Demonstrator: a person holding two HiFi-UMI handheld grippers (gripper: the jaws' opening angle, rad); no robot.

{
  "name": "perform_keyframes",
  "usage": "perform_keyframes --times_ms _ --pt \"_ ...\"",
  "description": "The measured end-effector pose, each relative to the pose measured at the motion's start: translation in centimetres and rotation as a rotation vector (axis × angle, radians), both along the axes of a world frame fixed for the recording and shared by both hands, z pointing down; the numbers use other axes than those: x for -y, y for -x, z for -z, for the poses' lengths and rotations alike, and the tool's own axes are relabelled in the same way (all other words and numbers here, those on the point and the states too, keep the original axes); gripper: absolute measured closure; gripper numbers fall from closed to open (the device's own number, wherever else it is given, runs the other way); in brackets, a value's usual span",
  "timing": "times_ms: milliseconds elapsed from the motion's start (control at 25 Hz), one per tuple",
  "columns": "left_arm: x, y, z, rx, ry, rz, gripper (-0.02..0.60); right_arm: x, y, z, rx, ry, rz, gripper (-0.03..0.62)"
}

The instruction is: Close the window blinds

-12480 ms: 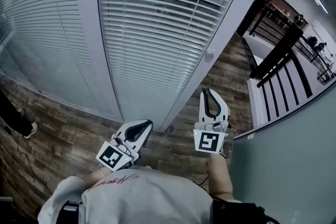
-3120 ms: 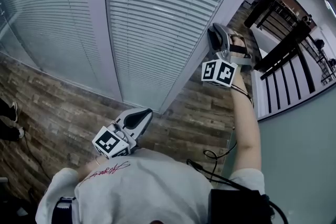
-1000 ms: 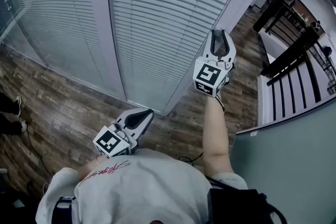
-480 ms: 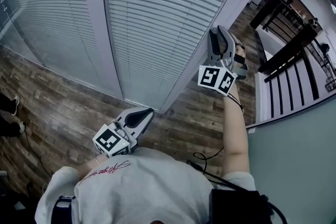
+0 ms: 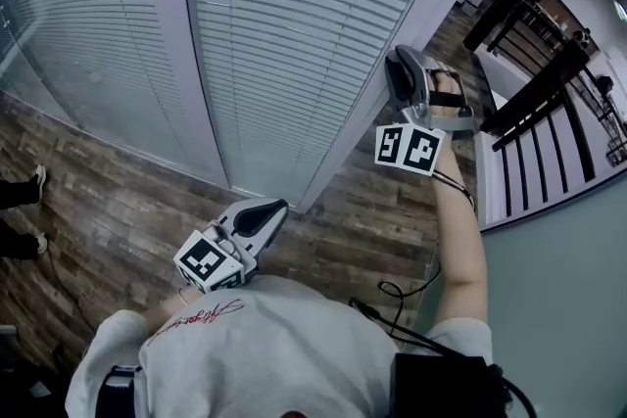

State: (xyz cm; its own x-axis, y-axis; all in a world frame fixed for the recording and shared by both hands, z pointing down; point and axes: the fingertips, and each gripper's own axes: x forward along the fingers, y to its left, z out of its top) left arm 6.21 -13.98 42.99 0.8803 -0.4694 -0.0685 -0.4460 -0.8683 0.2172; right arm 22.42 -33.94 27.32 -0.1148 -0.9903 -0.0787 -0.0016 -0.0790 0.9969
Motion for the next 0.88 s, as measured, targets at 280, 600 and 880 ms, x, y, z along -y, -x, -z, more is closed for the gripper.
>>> perform_keyframes --times_ms 280,600,880 --pt "-0.6 -0.3 -0.3 -0.003 -0.004 0.011 0.563 -0.6 -0.5 -0.3 0.129 -0.068 -0.005 0.464" --pt "-0.1 1.1 0.5 -0.024 -0.022 0.055 0.563 -5.5 0.3 -2.0 0.811 -0.105 0.102 0.465" --pt "-0.8 1.8 0.6 -0.030 -0.029 0.047 0.563 -12.5 5.2 -5.7 1.186 0.028 0.278 0.553"
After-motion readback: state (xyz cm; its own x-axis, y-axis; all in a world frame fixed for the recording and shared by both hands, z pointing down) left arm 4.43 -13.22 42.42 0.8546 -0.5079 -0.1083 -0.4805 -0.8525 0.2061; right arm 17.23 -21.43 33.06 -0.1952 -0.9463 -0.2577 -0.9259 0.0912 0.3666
